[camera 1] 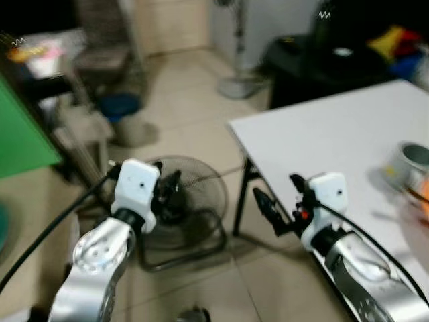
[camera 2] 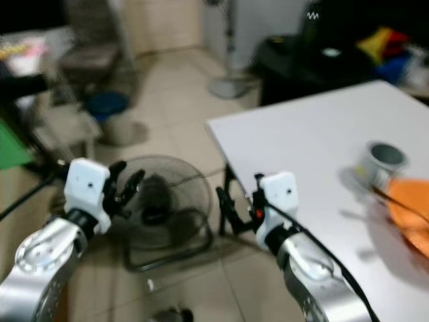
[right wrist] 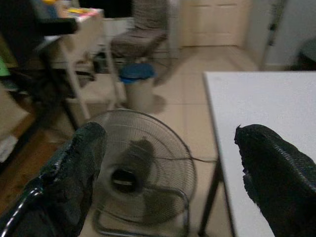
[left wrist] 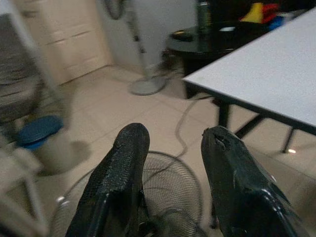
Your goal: Setting the table
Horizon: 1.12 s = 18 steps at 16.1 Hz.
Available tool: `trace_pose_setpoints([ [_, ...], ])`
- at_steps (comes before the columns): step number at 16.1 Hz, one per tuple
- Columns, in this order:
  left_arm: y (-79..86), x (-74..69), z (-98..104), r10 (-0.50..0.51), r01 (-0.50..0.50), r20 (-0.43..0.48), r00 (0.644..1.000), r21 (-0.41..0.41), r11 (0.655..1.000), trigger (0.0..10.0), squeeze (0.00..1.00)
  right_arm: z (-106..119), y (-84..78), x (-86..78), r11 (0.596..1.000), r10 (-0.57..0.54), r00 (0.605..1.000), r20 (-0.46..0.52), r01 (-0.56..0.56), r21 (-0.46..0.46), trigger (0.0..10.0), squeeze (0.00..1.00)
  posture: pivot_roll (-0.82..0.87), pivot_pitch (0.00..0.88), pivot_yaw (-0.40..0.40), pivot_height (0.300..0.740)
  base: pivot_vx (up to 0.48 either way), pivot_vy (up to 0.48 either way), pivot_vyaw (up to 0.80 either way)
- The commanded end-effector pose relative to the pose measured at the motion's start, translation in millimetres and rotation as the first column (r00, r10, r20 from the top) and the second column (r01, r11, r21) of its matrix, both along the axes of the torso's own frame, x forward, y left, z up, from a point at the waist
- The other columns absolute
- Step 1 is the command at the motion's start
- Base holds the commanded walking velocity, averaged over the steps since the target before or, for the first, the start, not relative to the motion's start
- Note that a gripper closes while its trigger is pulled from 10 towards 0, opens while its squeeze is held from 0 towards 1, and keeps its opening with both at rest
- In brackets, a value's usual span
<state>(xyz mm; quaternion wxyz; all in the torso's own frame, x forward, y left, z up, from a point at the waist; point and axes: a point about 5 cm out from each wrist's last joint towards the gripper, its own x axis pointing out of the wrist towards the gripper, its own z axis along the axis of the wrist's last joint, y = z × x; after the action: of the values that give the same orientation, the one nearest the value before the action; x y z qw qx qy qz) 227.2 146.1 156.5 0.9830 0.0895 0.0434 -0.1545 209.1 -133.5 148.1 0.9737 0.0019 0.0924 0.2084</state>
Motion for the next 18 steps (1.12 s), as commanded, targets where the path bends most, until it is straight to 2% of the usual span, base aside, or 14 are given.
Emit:
trace_pose_setpoints([
  [1,-2.4,0.5,3,-0.002,0.002,0.012,1.000,-0.012,1.000,10.0,0.00,3,-0.9,1.1,1.000,0.003,1.000,0.009,-0.003,0.007,10.0,1.00,0.11,0.000,0.054,0.740,0.000,0.000,0.80],
  [5,-3.5,0.8,4,0.010,-0.010,0.018,1.000,-0.026,1.000,10.0,0.00,3,-2.9,3.9,1.000,-0.001,1.000,0.007,0.001,0.018,10.0,1.00,0.12,0.000,0.032,0.740,0.000,0.000,0.80],
  [6,0.7,0.5,3,0.033,-0.032,0.013,0.999,-0.044,0.999,10.0,0.00,4,0.5,6.2,1.000,0.013,1.000,0.015,-0.013,0.008,10.0,1.00,0.09,0.000,0.054,0.740,0.000,0.000,0.80],
  [8,-4.8,2.6,3,-0.013,0.013,0.020,1.000,-0.017,1.000,10.0,0.00,9,-3.3,8.8,0.996,-0.025,1.000,0.017,0.024,0.081,10.0,1.00,0.13,0.000,0.027,0.740,0.000,0.000,0.80],
  [9,-0.1,6.9,8,0.030,-0.029,0.037,0.999,-0.041,0.999,10.0,0.00,6,-1.5,10.0,0.999,0.014,1.000,0.018,-0.015,0.034,10.0,1.00,0.12,0.000,0.038,0.740,0.000,0.000,0.80],
  [10,6.0,7.2,5,0.062,-0.062,0.018,0.998,-0.044,0.997,10.0,0.00,9,0.9,11.6,0.999,0.036,0.999,0.038,-0.037,0.014,10.0,1.00,0.12,0.000,0.041,0.740,0.000,0.000,0.80],
  [11,5.9,6.7,5,0.047,-0.046,0.020,0.999,-0.023,0.999,10.0,0.00,10,0.3,13.1,0.999,0.024,0.999,0.039,-0.025,0.025,10.0,1.00,0.12,0.000,0.041,0.740,0.000,0.296,0.80],
  [15,5.6,6.6,7,0.060,-0.059,0.028,0.998,-0.031,0.998,10.0,0.00,10,1.9,12.3,0.999,0.035,0.999,0.030,-0.036,0.038,10.0,1.00,0.12,0.000,0.036,0.740,0.000,0.365,0.80],
  [18,5.8,6.4,7,0.058,-0.057,0.028,0.998,-0.026,0.998,10.0,0.00,5,3.4,10.3,0.998,0.027,1.000,0.002,-0.027,0.050,10.0,1.00,0.12,0.000,0.034,0.740,0.000,0.420,0.00],
])
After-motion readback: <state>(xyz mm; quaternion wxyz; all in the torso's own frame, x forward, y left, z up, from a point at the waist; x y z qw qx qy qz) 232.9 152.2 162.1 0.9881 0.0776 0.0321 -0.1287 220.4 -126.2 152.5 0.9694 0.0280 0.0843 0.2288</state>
